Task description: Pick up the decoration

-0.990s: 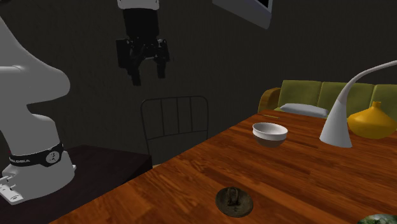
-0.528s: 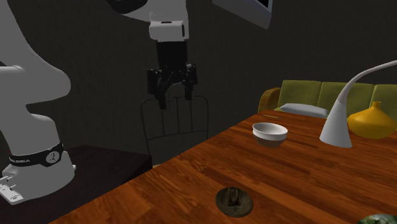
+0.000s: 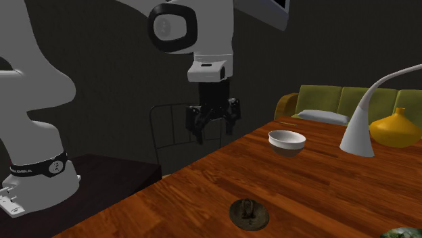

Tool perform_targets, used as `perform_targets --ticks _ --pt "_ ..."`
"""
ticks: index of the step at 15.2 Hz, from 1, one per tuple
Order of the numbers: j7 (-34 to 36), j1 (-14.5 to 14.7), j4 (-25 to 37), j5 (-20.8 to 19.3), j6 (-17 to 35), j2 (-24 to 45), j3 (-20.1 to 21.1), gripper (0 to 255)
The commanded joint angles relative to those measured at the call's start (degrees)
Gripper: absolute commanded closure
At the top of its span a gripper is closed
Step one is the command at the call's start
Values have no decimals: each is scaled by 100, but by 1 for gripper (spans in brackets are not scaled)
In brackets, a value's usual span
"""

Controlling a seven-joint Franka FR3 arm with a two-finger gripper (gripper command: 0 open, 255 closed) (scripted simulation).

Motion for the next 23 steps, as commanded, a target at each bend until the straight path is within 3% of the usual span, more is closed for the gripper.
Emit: perform_targets --ticks 1,10,20,21,23 --pt "543 5 279 -164 179 468 -13 0" --pt "2437 220 1599 -612 685 2373 -510 0" --pt "2452 264 1590 -665 1126 2809 -563 0" --pt "2453 265 1598 -666 1121 2811 -563 255" --pt "2453 264 1596 -666 1123 2811 -564 255"
